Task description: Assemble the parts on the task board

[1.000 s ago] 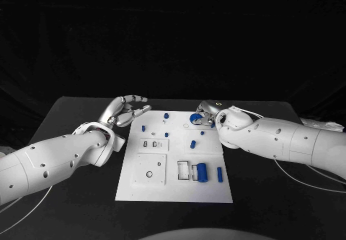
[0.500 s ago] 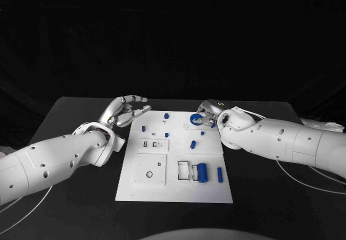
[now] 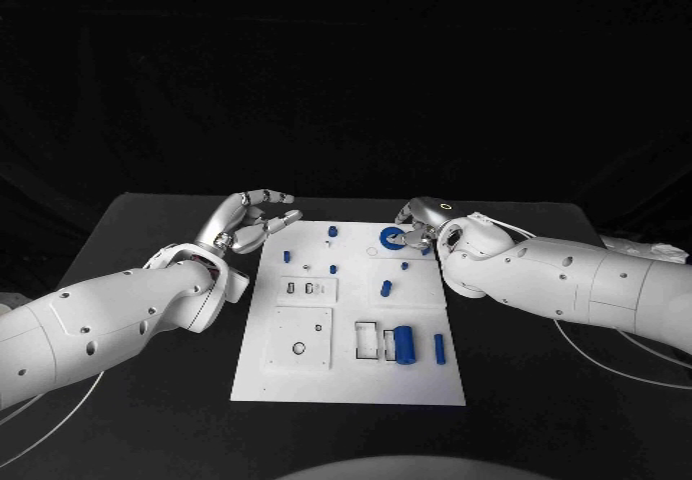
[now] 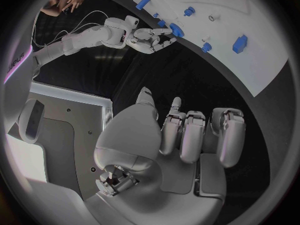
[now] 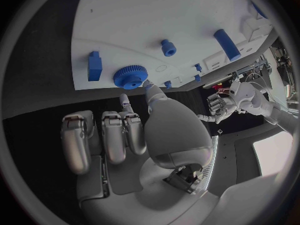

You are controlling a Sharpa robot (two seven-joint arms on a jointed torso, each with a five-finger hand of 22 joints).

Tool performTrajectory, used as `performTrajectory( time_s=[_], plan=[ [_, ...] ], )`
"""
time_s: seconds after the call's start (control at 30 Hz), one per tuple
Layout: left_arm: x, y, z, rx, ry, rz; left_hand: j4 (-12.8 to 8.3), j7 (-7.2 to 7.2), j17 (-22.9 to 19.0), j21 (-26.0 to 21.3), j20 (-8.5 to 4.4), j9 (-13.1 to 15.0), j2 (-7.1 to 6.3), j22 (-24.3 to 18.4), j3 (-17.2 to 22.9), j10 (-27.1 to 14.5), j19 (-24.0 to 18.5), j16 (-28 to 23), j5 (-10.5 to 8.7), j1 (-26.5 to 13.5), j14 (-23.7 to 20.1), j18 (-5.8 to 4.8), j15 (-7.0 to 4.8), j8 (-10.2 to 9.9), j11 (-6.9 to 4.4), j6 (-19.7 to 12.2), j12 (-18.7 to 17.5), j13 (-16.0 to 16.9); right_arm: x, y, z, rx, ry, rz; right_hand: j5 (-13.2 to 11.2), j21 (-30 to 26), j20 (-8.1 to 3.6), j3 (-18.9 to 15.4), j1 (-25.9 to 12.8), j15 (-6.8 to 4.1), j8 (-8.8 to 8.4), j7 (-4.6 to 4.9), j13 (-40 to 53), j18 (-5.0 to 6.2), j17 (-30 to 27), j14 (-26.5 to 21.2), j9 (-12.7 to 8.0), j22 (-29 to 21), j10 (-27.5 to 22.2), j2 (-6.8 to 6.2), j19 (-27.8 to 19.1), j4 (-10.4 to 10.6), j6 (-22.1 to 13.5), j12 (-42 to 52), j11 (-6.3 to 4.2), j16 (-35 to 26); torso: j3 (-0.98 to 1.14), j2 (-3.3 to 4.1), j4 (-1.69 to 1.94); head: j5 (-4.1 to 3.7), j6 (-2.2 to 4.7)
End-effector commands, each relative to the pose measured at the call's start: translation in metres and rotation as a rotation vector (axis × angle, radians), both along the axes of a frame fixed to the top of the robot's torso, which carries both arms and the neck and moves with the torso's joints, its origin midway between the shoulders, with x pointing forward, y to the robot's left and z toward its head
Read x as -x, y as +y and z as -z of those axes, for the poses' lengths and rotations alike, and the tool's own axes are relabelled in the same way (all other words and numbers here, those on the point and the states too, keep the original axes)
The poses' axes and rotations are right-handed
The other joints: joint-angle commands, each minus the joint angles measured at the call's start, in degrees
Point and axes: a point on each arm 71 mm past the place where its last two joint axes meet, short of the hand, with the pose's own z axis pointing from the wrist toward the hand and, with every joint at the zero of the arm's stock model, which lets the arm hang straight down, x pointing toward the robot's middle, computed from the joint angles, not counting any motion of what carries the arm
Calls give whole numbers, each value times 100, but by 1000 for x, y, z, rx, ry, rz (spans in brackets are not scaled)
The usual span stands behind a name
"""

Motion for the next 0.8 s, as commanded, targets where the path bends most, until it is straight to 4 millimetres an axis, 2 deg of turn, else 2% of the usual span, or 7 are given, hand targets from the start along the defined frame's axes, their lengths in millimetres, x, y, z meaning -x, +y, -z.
performTrajectory(
  time_s=[0.03,0.2,0.53,0.8],
  plan=[
    [0,-2,-1,0,-6,16,-11,170,1507,-8,-17,-4,-8,1431,-26,616,478,15,26,44,607,-16,-51,-29,-42,29,14,1510,-1,0,1,6,12,-1,-31,26,44,41,19,48,-26,36,1508,-39,1507,588,6,1505,601,-15,590,-6,-4,22,48,23,4,-2,-8,-6,-17],
    [0,-2,0,-1,-7,16,-11,170,1507,-8,-17,-4,-8,1431,-26,616,478,15,26,44,607,-16,-51,-29,-42,29,14,1510,-2,1,2,12,22,-2,-60,26,46,54,31,48,-27,34,1508,-39,1507,588,6,1505,601,-40,590,-30,-7,22,47,23,2,2,7,-22,-9],
    [0,-1,0,-4,-9,15,-9,169,1507,-10,-22,-5,-2,1428,-38,616,472,15,31,62,607,-15,-54,-51,-44,36,14,1510,-2,2,4,25,50,0,-91,26,47,68,42,48,-26,28,1508,-39,1507,588,8,1505,601,-54,590,-50,-6,22,43,23,-1,1,-7,-9,-18],
    [0,-1,0,-4,-9,15,-9,169,1507,-10,-22,-5,-2,1428,-38,616,472,15,31,62,607,-15,-54,-51,-44,36,14,1510,-3,3,6,30,62,-3,-136,26,43,98,79,38,-29,1,1508,-39,1507,588,8,1505,601,-96,590,-105,-14,22,24,23,1,1,0,-11,-26]
  ],
)
